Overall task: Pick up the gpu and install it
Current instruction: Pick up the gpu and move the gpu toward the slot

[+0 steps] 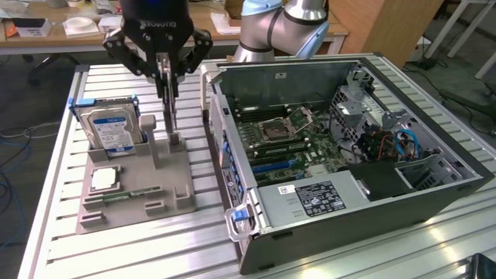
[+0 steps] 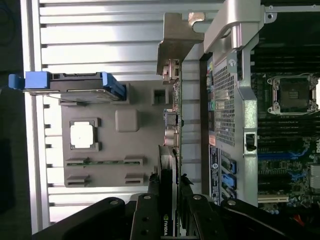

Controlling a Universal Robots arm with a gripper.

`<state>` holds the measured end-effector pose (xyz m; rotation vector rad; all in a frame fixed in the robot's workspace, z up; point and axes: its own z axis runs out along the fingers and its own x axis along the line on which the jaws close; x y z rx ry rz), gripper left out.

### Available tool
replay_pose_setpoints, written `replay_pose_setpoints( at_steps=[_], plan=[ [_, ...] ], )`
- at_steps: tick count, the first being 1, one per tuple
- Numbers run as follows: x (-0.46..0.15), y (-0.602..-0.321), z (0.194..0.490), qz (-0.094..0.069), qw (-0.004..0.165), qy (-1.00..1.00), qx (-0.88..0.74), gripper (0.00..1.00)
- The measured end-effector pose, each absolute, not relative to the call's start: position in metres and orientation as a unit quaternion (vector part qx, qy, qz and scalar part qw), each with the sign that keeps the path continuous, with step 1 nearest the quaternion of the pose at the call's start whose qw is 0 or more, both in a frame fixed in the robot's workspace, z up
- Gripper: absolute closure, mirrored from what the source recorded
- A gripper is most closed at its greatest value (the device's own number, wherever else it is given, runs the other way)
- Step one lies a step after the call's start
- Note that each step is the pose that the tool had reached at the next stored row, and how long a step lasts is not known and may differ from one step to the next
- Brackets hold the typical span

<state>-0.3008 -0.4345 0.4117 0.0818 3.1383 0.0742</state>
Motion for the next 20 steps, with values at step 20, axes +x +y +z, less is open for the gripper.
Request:
replay_pose_setpoints(
  at_steps=[20],
  plan=[
    [-0.280,-0.434,0.446,0.016,-0.002,1.000,0.027,0.74]
  ],
)
